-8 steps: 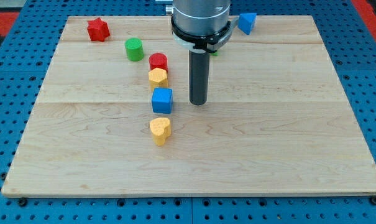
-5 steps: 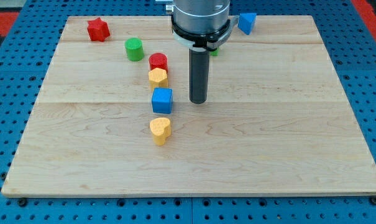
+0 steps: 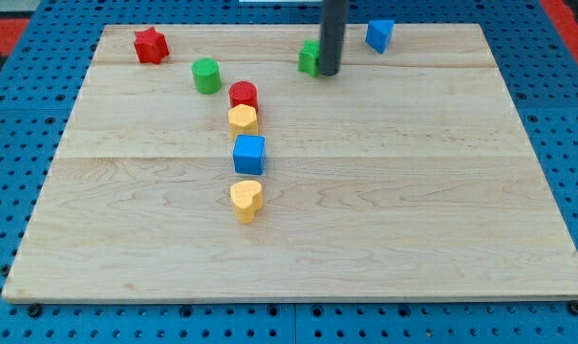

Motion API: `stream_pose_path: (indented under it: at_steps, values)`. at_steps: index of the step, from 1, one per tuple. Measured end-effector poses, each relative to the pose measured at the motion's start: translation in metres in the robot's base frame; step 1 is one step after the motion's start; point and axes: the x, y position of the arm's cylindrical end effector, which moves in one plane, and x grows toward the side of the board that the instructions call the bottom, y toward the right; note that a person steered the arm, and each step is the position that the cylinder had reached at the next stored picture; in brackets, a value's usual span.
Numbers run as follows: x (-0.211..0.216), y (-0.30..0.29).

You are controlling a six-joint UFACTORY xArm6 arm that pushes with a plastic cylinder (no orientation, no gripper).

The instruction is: Push the green star to the top center

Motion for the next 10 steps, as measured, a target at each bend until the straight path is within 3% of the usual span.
stream_pose_path:
  at_steps: [1, 2, 3, 5, 6, 7, 10]
  values:
    - [-0.023, -0.011]
    - [0.005, -0.012]
    - [0.0, -0.042]
    - [-0.024, -0.029]
    - [0.013, -0.044]
    - [0.027, -0.101]
    - [0.026, -0.15]
